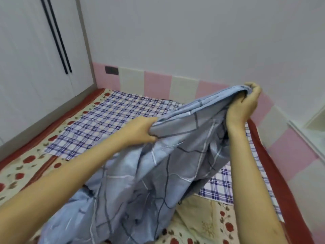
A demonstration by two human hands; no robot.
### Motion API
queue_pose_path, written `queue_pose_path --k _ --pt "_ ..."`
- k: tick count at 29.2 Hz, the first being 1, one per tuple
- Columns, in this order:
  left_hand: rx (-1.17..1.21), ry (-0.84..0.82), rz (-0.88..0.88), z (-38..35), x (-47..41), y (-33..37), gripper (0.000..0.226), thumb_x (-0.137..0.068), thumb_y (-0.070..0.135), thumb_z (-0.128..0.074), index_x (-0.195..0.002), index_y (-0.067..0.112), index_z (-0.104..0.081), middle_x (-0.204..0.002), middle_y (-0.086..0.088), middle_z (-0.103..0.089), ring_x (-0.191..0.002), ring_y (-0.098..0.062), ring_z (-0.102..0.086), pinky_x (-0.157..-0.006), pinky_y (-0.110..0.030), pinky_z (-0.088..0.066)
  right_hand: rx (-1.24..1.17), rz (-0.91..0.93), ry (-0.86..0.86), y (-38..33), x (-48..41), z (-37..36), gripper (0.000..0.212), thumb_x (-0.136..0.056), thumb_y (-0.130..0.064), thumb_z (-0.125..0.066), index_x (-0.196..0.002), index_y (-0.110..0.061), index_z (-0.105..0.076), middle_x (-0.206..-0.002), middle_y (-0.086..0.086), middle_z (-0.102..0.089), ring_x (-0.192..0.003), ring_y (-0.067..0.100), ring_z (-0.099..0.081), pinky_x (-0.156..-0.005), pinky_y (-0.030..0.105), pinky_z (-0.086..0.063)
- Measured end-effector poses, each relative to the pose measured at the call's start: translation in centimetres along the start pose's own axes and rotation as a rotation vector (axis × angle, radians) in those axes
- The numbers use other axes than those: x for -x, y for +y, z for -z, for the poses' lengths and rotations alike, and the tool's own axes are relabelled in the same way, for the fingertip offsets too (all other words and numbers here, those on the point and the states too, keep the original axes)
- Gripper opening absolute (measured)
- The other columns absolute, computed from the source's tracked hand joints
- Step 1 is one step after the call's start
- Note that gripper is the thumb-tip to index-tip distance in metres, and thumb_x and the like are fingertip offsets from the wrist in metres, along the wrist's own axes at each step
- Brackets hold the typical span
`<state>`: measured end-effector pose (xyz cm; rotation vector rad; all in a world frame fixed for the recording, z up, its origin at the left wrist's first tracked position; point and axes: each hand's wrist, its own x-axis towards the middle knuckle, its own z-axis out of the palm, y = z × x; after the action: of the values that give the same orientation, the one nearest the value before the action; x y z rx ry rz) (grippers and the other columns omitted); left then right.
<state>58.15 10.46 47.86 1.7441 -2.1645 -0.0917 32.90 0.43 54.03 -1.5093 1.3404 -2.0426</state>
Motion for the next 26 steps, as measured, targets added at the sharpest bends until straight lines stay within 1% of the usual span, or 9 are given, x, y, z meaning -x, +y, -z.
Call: queue_pose_path --k 3,9,12,14,18,21,23,25,26 --pt "-0.018 -0.157 0.163 -4.0 0.7 -0.8 0.019 -0.073 0.015 -0.062 -0.088 0.023 -0.053 -0.087 -0.003 -0.063 -0.087 -0.026 -0.061 -0.060 -0.028 -0.039 -0.108 0.014 0.070 -1.1 0.8 -0.6 0.022 -0.090 -0.004 -0.037 -0.083 -0.025 -0.040 -0.076 -0.008 -0.046 -0.061 -0.009 -0.045 -0.060 0.008 -0.034" --pt "0.123 -0.439 0.400 -7.3 3.2 -5.4 0.031 -0.077 0.001 -0.054 -0.063 0.022 -0.037 -0.064 0.001 -0.045 -0.066 -0.020 -0.047 -0.056 -0.025 -0.032 -0.340 -0.008 0.185 -1.9 -0.9 0.6 0.015 -0.085 -0.013 -0.035 -0.075 -0.023 -0.037 -0.071 -0.009 -0.038 -0.058 -0.008 -0.039 -0.064 0.013 -0.034" --pt "0.060 -0.034 0.396 -4.8 0.7 -6.3 0.007 -0.071 0.013 -0.049 -0.066 0.018 -0.046 -0.068 -0.003 -0.054 -0.076 -0.026 -0.053 -0.080 -0.033 -0.033 -0.264 -0.076 0.173 -1.1 -1.5 1.7 0.008 -0.079 -0.021 -0.037 -0.078 -0.019 -0.044 -0.076 -0.007 -0.045 -0.065 -0.003 -0.041 -0.067 0.017 -0.036" --pt "0.276 0.308 0.363 -1.4 -0.9 -6.9 0.020 -0.061 0.015 -0.040 -0.072 0.009 -0.055 -0.071 -0.015 -0.060 -0.074 -0.030 -0.056 -0.073 -0.038 -0.038 -0.112 -0.132 0.171 0.0 -2.1 3.0 0.017 -0.075 -0.030 -0.035 -0.084 -0.022 -0.047 -0.084 -0.008 -0.050 -0.072 0.000 -0.045 -0.071 0.019 -0.037" --pt "0.415 0.393 0.228 1.2 -2.2 -6.3 0.042 -0.067 0.014 -0.041 -0.098 -0.006 -0.062 -0.096 -0.023 -0.066 -0.088 -0.033 -0.062 -0.075 -0.044 -0.049 0.315 -0.192 -0.016 3.3 -1.8 7.0 0.026 -0.090 -0.024 -0.038 -0.110 -0.022 -0.055 -0.107 0.006 -0.060 -0.093 0.022 -0.054 -0.075 0.031 -0.038" --pt "0.396 -0.004 0.323 -5.1 0.5 -4.6 0.016 -0.089 0.012 -0.045 -0.082 0.003 -0.056 -0.082 -0.012 -0.059 -0.079 -0.025 -0.053 -0.069 -0.036 -0.042 0.797 -0.330 -0.471 10.0 3.9 9.2 0.026 -0.096 -0.018 -0.041 -0.109 -0.001 -0.056 -0.110 0.027 -0.060 -0.098 0.041 -0.057 -0.076 0.040 -0.042" --pt "0.304 -0.450 0.310 -10.4 3.9 -4.2 0.027 -0.094 0.015 -0.045 -0.067 0.013 -0.043 -0.065 -0.006 -0.045 -0.060 -0.019 -0.040 -0.055 -0.029 -0.032 1.002 -0.525 -0.920 14.7 10.3 10.8 0.030 -0.095 -0.022 -0.046 -0.113 -0.001 -0.057 -0.113 0.027 -0.060 -0.093 0.036 -0.057 -0.074 0.037 -0.042" --pt "0.131 -0.979 0.284 -16.1 8.9 -4.1 0.030 -0.096 0.037 -0.045 -0.073 0.017 -0.048 -0.070 -0.006 -0.047 -0.060 -0.016 -0.039 -0.059 -0.026 -0.033 1.123 -0.810 -1.299 17.0 18.6 13.6 0.051 -0.096 -0.038 -0.046 -0.134 -0.004 -0.048 -0.128 0.027 -0.053 -0.100 0.033 -0.055 -0.083 0.037 -0.044" --pt "0.021 -1.145 0.242 -17.4 10.4 -4.4 0.037 -0.093 0.051 -0.047 -0.082 0.016 -0.052 -0.079 -0.007 -0.053 -0.066 -0.018 -0.044 -0.066 -0.027 -0.036 1.124 -0.942 -1.344 18.6 21.5 15.4 0.073 -0.092 -0.056 -0.045 -0.141 -0.003 -0.039 -0.139 0.027 -0.044 -0.114 0.035 -0.051 -0.094 0.041 -0.043"
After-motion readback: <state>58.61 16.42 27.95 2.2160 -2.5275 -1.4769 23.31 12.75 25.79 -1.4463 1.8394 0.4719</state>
